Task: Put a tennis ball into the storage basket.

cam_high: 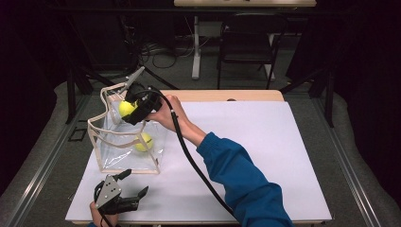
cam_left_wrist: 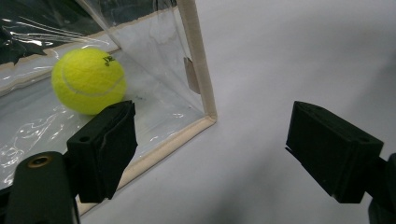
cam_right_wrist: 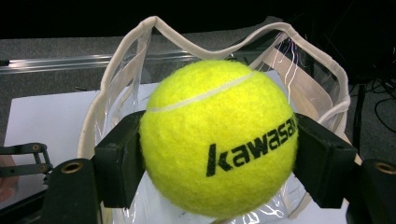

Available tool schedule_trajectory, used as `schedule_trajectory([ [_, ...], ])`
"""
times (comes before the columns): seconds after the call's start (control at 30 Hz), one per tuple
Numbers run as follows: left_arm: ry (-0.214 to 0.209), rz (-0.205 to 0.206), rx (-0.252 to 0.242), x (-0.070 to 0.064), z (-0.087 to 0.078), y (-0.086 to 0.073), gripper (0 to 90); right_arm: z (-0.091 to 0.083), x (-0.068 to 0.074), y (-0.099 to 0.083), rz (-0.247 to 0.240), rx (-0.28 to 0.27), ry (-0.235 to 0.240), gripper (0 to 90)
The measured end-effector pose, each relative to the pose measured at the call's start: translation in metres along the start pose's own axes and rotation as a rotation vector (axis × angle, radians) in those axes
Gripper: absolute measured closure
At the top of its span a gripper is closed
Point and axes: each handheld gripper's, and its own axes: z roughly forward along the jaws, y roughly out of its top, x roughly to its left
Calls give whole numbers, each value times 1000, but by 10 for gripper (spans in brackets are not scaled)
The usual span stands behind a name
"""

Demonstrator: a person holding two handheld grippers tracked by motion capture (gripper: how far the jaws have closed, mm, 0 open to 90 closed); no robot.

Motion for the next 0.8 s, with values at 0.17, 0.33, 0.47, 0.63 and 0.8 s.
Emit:
schedule_trajectory([
  [0.17,-1,1,3,0,0,0,161,2,1,-1,4,0,7,253],
  [0.33,-1,1,3,0,0,0,161,5,2,-1,6,5,14,253],
  [0.47,0,-2,0,0,0,0,161,8,3,-2,2,10,12,252],
  [0.63,1,1,1,0,0,0,161,7,3,-2,4,7,10,250],
  [0.8,1,1,1,0,0,0,161,4,2,-3,15,-24,3,180],
])
